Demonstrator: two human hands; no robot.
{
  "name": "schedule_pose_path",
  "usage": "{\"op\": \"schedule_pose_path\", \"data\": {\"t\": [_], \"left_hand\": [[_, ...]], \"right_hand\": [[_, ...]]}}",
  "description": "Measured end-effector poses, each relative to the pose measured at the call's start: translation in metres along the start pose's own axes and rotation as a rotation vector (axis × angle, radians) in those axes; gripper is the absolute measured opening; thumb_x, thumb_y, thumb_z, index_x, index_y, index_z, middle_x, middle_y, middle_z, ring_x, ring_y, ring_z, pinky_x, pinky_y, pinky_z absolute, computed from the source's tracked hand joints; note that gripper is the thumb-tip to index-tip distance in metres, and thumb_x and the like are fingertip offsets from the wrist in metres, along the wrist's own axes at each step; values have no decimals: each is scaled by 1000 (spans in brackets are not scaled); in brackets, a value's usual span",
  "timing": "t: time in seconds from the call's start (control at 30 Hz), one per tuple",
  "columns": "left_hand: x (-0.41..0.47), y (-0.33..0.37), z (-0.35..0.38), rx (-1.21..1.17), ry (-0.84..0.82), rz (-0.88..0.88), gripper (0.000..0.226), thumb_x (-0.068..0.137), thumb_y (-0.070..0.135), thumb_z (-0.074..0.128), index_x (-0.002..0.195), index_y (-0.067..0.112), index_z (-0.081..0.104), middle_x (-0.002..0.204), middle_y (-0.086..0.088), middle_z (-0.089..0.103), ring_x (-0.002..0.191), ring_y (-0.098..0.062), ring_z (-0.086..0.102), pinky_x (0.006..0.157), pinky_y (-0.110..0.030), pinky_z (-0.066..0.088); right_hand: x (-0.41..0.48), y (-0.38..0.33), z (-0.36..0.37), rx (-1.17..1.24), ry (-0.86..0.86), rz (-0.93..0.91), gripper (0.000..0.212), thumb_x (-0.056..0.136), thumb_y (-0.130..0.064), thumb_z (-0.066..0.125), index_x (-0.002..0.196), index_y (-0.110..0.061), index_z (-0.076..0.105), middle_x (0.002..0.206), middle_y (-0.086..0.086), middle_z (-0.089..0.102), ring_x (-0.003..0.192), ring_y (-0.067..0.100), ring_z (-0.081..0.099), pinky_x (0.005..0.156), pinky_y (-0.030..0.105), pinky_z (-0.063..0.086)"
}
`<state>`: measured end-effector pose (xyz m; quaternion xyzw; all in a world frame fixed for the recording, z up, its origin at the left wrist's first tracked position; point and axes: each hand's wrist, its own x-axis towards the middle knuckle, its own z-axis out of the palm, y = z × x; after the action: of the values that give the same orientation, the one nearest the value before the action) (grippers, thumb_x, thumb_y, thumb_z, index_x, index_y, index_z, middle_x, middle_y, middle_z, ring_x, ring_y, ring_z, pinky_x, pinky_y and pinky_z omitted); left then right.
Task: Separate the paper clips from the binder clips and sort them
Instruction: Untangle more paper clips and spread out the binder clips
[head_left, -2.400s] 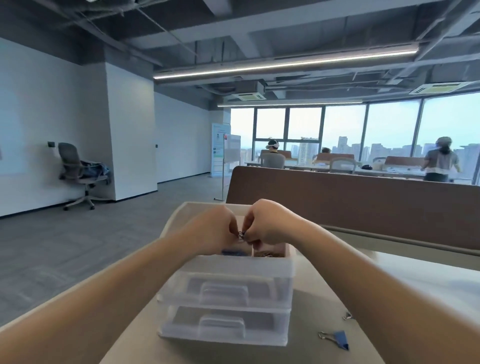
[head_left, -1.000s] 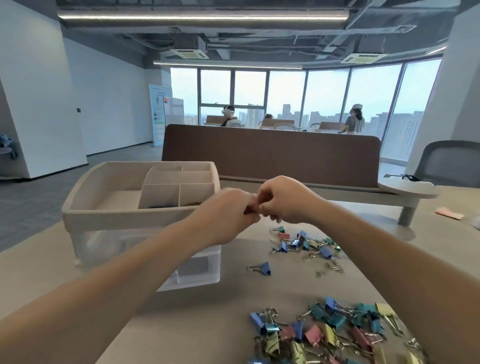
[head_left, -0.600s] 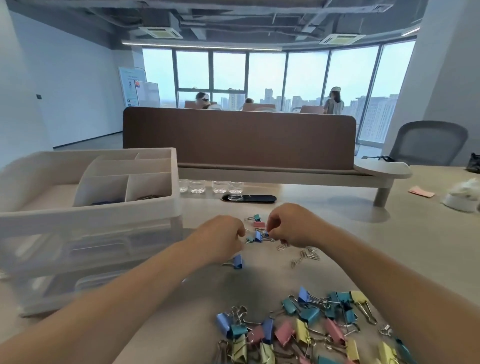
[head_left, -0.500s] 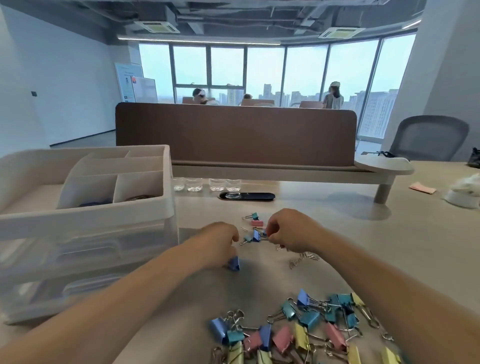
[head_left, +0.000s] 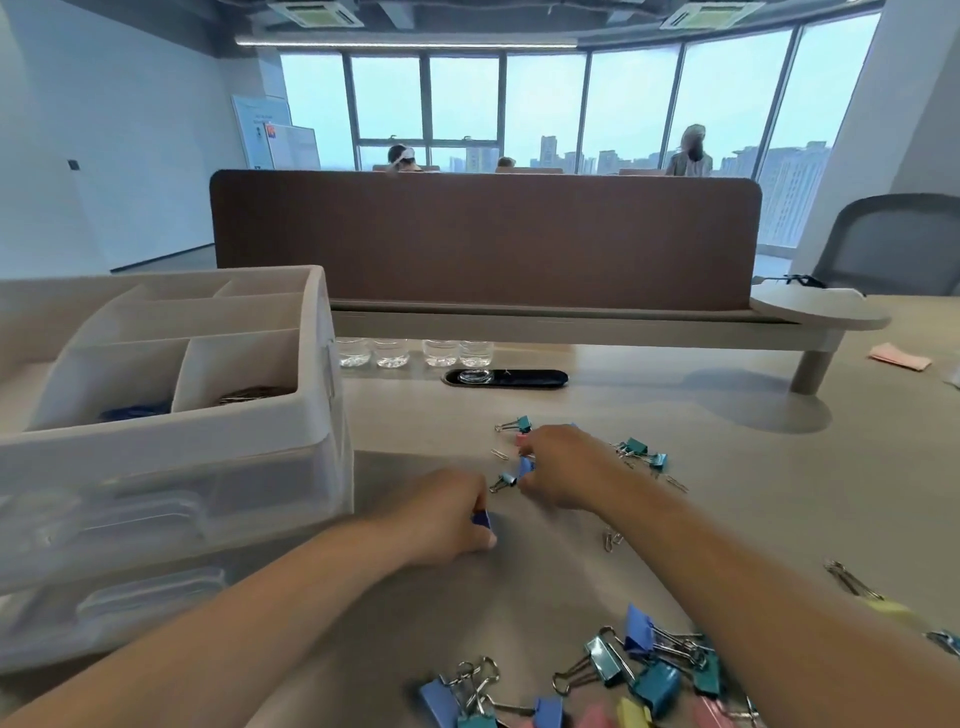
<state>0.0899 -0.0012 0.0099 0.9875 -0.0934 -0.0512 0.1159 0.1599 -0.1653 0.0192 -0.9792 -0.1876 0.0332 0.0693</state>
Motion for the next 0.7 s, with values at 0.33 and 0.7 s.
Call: {"op": "schedule_pose_path", "data": {"t": [0.33,0.7], "left_hand": [[-3,10,-1,-65,24,0,28,88,43,62,99,18,59,106,-2,61,96,-20,57,80,-32,48],[-20,34,4,-37,-66,38,40,81,48,72,107,20,61,105,0,63,94,-18,59,85,-38,51]], "right_hand": [[-6,4,-6,223,38,-11,29,83,-33,75,103,-15,65,114,1,65,96,20,61,83,35,52],[-70,3,-14,136,-129,-89,30,87,-43,69,100,-18,58,99,1,62,90,18,58,78,32,50]]}}
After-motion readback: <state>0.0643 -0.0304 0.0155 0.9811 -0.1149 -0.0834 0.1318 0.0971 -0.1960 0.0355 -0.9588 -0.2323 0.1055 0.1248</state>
